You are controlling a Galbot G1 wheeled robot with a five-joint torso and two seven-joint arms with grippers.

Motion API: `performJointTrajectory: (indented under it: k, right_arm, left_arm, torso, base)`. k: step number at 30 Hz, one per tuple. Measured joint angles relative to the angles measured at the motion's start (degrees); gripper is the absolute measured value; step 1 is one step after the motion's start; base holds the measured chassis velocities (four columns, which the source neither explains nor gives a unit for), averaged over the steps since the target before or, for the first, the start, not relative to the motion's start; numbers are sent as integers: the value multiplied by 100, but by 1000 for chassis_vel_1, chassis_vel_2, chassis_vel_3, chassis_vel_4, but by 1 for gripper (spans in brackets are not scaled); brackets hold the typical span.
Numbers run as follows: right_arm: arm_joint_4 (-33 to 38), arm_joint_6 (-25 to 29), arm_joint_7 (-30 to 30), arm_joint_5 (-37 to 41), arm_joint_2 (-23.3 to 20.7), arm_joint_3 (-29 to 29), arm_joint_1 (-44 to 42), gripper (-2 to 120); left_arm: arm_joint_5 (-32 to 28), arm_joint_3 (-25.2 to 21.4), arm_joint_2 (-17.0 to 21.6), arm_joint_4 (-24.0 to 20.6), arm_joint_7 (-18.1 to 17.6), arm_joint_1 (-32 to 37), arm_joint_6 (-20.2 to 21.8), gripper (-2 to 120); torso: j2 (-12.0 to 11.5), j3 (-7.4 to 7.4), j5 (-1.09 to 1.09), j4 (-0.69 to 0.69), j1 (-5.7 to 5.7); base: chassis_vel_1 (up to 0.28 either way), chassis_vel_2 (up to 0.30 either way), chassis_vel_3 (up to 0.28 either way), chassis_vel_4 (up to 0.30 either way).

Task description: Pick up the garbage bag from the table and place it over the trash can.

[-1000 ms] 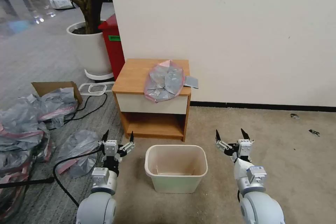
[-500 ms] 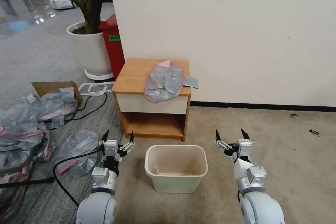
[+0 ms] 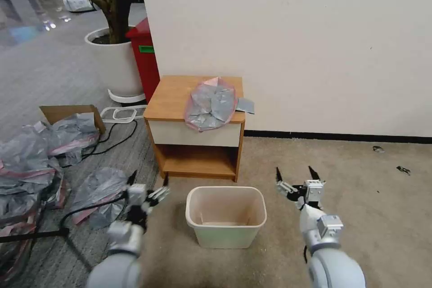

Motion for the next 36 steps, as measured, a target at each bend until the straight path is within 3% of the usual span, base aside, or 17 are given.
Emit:
performJointTrajectory:
  k: [2,12,14,15,18,19,22,23,30,36]
  right_arm:
    - [24,-5,-17,78,-8,-9,-15,100]
    - [-135,14,-20,297,-94,-69,202,100]
    - [-321,-24,22,1159,-242,-255,550,100]
    - [-321,-24,22,1159,-242,-255,550,100]
    - [-565,-219,297,2675,-344,-460,1221,100]
    - [-565,-219,297,2675,-344,-460,1221,100]
    - [-812,-284,397,3853,-422,-517,1735,100]
    - [-962,-279,395,4119,-418,-536,1918,100]
    - [-1837,-143,344,5056,-123,-630,2885,100]
    - [-2638,-30,229,5237,-113,-740,3579,100]
  left_arm:
    - [-32,-56,-36,48,289,42,-2,100]
    - [-200,-81,0,66,272,5,-36,100]
    - [-396,13,147,108,174,-65,-108,100]
    - [-396,13,147,108,174,-65,-108,100]
    - [-483,3,280,170,139,-182,-544,98]
    - [-483,3,280,170,139,-182,-544,98]
    - [-785,-30,304,73,147,-180,-737,88]
    - [-873,-26,298,76,147,-205,-778,93]
    - [-843,186,94,184,153,-261,-999,100]
    - [-681,187,84,121,137,-157,-1062,100]
  torso:
    - [0,0,0,-3,1]
    - [0,1,0,-3,0]
    - [0,1,0,-3,0]
    - [0,1,0,-3,0]
    - [0,2,0,-2,0]
    - [0,2,0,-2,0]
    - [0,1,1,-2,0]
    - [0,2,1,-3,0]
    - [0,2,1,-2,1]
    - [0,2,1,-2,1]
  base:
    - [0,0,0,0]
    - [0,0,0,0]
    - [0,0,0,0]
    - [0,0,0,0]
    - [0,0,0,0]
    - [0,0,0,0]
    - [0,0,0,0]
    - [0,0,0,0]
    - [0,0,0,0]
    - [0,0,0,0]
